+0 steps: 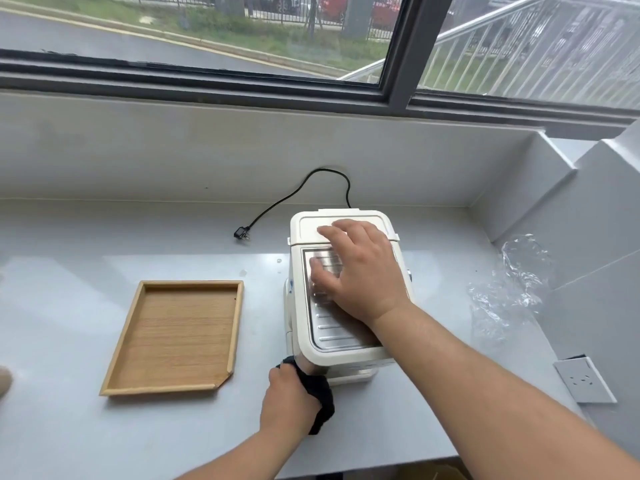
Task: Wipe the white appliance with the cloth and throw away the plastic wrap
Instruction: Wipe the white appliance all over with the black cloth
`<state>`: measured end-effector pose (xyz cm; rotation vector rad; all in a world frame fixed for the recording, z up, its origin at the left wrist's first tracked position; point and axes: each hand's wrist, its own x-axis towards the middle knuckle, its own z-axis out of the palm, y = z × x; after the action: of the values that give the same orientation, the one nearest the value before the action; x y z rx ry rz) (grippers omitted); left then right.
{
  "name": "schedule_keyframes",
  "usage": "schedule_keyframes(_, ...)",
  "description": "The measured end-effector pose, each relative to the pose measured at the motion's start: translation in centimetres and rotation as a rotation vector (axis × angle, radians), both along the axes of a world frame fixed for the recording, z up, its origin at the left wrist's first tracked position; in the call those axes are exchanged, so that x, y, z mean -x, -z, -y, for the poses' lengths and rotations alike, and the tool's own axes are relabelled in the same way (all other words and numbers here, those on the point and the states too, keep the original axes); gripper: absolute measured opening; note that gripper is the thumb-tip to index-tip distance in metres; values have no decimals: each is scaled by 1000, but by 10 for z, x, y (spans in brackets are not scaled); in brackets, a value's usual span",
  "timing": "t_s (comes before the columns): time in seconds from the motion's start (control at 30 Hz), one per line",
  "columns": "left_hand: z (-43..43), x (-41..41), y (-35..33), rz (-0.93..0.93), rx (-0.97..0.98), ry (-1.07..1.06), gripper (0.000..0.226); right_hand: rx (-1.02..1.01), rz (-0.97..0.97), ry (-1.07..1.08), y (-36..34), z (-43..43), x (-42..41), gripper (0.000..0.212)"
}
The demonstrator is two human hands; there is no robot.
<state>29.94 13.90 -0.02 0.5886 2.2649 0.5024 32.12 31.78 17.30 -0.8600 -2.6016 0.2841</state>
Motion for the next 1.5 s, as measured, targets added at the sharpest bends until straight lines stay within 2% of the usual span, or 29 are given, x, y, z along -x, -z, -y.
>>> schedule_keyframes(0.1,-8,-7,-6,87,-29,-119,46,-69,-97,2,-2,-1,-14,45)
schedule_keyframes(0.23,-10,-7,-12,123,-26,-173,47,-128,-193,30,3,-9,-54,37)
schedule_keyframes(0.33,-9,-11,-17,138,-42,-190,44,-48,-348,174,10,-22,-96,30)
schedule_keyframes(0.43,-12,-20,-25,168,-65,-153,46,135,-475,370,29,-22,-137,25)
schedule_keyframes(0.57,-25,-37,-30,287,-99,9,41,375,-354,520,81,7,-176,26)
schedule_keyframes(0.67,-44,-51,-34,406,-109,46,41,577,-131,469,122,37,-188,28)
schedule_keyframes(0.77,-66,-64,-30,290,-66,-18,18,805,85,363,152,58,-188,45)
schedule_keyframes(0.87,-79,-73,-26,278,-124,-108,9,940,63,343,169,67,-181,59)
schedule_keyframes(1.03,-84,-75,-27,451,-197,-195,14,974,-38,456,179,63,-168,50)
schedule_keyframes(1.1,-81,-73,-28,475,-153,-161,7,991,-66,515,180,52,-166,44)
schedule_keyframes(1.27,-80,-81,-47,396,-132,-34,24,1012,-120,607,175,11,-168,40)
schedule_keyframes(1.33,-82,-89,-59,314,-129,76,29,1080,-187,669,172,-2,-168,30)
schedule_keyframes(1.43,-84,-102,-74,192,-89,292,23,1176,-285,752,168,-17,-166,19)
schedule_keyframes(1.5,-86,-112,-91,105,-127,404,29,1221,-282,701,170,-24,-166,16)
